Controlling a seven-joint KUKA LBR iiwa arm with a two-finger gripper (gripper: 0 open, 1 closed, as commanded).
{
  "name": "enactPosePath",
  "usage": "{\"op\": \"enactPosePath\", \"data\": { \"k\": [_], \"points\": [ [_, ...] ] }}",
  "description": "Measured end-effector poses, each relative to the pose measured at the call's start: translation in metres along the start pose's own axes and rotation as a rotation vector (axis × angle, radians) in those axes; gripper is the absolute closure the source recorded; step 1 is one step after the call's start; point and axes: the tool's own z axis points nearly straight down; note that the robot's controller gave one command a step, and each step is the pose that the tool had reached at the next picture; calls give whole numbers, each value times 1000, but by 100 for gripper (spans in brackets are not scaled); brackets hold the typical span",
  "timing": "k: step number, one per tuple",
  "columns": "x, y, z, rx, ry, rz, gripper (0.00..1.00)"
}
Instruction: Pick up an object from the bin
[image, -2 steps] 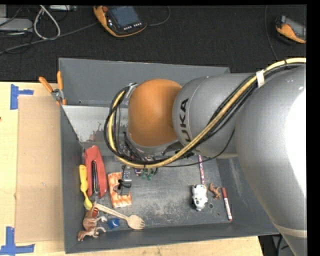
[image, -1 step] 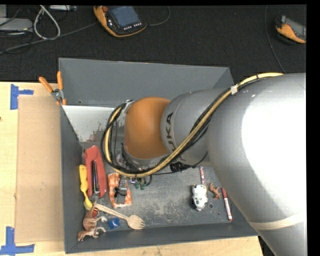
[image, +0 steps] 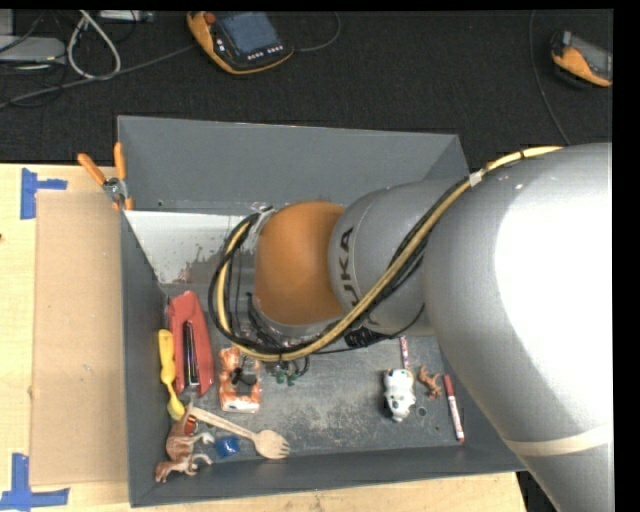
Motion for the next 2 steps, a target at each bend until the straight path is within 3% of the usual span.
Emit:
{"op": "enactPosePath", "data": {
  "k": [2],
  "points": [
    [1,0,-16,1,2,1,100]
  ]
}}
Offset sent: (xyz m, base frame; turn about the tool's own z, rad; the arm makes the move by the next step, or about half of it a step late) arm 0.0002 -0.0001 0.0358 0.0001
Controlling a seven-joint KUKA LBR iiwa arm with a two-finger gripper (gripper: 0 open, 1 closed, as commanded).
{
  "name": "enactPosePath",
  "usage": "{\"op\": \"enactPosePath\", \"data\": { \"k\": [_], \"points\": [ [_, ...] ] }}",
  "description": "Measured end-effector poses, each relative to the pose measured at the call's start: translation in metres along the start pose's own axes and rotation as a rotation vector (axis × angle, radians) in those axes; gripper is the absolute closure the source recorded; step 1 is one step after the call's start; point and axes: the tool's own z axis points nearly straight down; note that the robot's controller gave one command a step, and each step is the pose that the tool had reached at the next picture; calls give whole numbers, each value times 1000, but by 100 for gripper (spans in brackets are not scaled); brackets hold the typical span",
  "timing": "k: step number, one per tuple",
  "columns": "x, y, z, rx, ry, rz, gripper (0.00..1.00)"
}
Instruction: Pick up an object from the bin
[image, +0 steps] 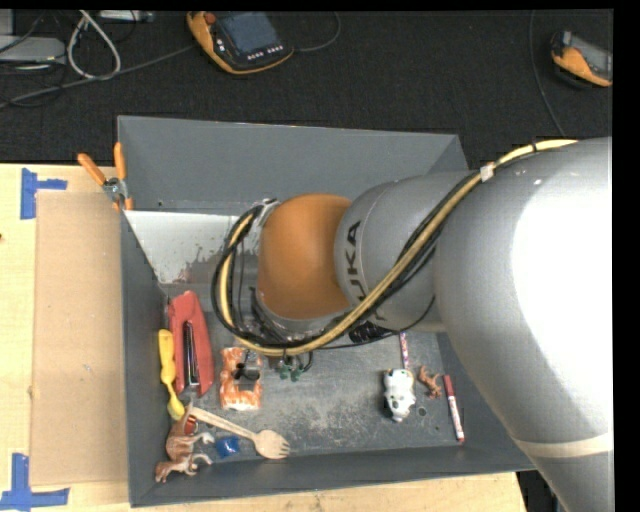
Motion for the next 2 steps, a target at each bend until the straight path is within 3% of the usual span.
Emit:
{"op": "enactPosePath", "data": {
  "k": [2],
  "points": [
    [-1,0,-20,-1,-2,2,100]
  ]
}}
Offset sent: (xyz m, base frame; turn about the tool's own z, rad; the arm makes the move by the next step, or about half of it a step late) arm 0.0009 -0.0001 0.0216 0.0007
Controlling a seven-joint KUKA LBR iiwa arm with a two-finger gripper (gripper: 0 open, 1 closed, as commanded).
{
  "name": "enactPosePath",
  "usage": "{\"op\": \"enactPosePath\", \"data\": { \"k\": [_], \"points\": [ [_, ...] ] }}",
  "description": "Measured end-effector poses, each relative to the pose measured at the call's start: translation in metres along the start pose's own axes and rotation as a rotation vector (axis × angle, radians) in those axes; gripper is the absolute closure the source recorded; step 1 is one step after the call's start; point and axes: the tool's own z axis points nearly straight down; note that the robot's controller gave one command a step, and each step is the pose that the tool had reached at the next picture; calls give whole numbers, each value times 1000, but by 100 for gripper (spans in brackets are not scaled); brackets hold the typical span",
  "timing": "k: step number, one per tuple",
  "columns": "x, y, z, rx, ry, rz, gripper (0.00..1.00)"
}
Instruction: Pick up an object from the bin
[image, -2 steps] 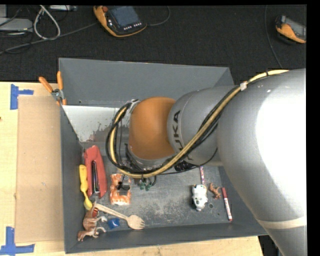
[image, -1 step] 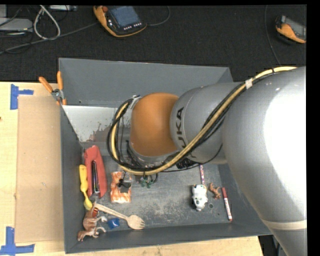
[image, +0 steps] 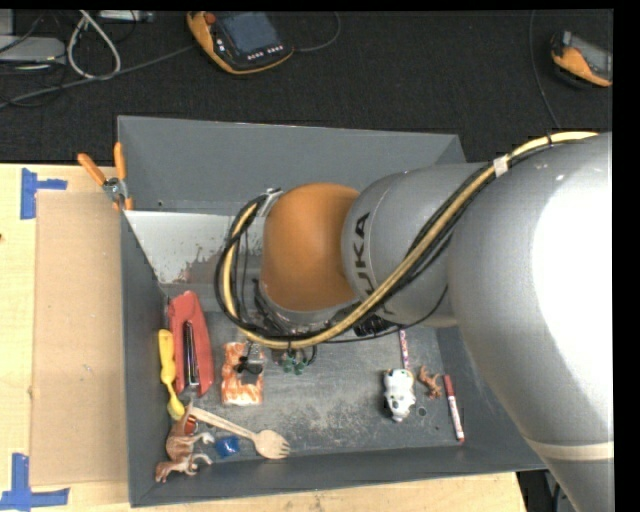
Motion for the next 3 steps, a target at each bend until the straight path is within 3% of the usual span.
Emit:
{"op": "enactPosePath", "data": {
  "k": [1,3],
  "points": [
    [1,0,-39,2,7,0,100],
    [-1,1,-84,-1,0,-1,100]
  ]
}}
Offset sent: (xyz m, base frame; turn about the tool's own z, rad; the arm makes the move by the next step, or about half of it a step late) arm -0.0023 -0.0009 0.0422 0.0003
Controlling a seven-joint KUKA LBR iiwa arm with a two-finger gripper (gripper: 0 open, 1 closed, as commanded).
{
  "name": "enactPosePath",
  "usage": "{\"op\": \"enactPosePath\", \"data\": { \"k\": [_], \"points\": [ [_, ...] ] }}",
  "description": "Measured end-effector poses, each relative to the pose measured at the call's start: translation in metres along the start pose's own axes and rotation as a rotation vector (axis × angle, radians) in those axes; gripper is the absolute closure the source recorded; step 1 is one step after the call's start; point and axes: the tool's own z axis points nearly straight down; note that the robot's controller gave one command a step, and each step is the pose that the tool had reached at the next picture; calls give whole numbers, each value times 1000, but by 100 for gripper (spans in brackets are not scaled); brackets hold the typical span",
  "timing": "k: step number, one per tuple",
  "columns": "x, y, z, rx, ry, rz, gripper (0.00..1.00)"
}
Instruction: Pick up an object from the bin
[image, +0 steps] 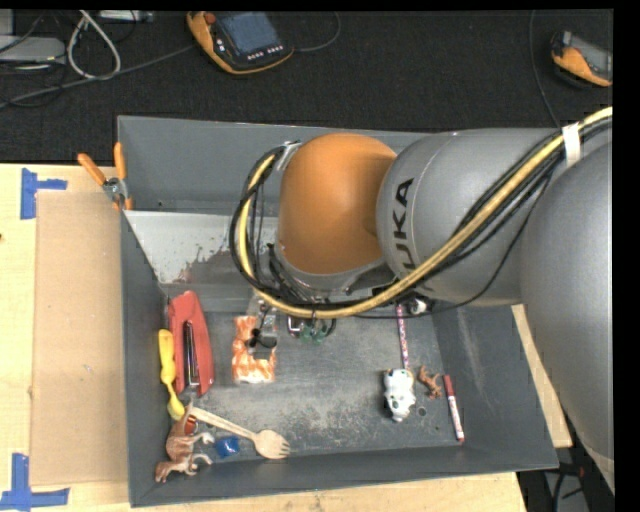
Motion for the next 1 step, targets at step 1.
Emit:
{"op": "enactPosePath", "data": {
  "k": [1],
  "points": [
    [1,0,-23,2,5,-1,100]
  ]
}}
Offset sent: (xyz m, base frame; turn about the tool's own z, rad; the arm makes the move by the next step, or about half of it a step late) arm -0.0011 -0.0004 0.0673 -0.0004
